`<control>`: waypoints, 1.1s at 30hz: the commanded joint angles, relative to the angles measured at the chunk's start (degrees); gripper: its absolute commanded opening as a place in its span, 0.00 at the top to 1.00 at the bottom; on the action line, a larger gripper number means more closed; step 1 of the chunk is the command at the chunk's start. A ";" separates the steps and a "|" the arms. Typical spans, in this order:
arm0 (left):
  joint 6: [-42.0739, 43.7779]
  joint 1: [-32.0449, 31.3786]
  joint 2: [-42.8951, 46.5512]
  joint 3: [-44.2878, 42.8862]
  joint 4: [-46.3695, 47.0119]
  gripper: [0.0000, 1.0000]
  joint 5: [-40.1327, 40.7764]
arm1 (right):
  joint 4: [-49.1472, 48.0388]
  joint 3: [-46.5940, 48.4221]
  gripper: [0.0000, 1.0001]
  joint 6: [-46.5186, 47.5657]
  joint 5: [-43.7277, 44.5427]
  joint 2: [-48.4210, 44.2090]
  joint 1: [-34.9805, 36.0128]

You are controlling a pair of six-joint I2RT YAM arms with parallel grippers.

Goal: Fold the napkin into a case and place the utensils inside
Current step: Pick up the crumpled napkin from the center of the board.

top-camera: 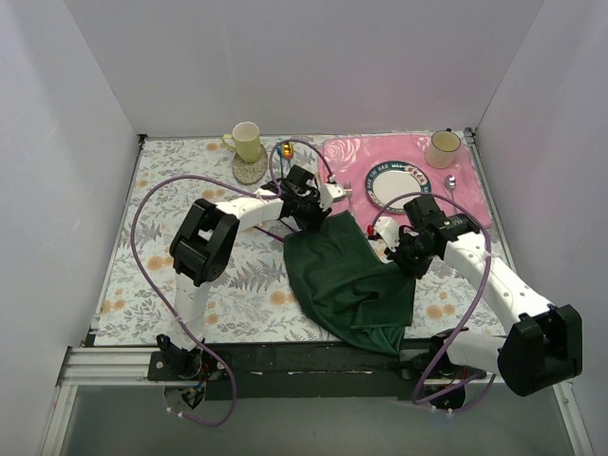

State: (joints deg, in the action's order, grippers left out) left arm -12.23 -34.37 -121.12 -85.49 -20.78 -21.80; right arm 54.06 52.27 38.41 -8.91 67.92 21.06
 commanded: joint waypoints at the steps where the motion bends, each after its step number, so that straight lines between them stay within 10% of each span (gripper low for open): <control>1: -0.25 -1.23 1.23 1.30 -5.50 0.94 1.23 | -2.91 1.78 0.99 -0.45 2.92 1.51 -1.28; 8: -4.47 2.02 19.32 2.25 -14.28 1.00 -0.52 | -3.70 7.22 0.99 5.35 3.11 7.56 -4.10; 17: -1.22 5.19 47.17 30.19 -32.91 1.00 5.97 | -1.51 19.16 0.99 12.74 0.74 26.90 0.82; 26: -0.43 7.03 55.99 44.78 -36.27 1.00 11.95 | -2.03 24.72 0.98 11.25 -0.76 36.58 9.79; 30: 0.27 10.80 57.66 44.10 -35.48 0.59 10.22 | 3.04 27.96 0.35 7.91 -5.83 36.93 8.65; 33: 0.80 18.26 58.01 40.25 -34.43 0.45 6.61 | 7.88 31.83 0.19 3.88 -11.81 35.01 3.04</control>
State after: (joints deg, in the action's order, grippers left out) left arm -12.53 -22.74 -65.45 -40.75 -55.22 -13.08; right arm 54.70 78.15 46.68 -14.26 105.49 30.20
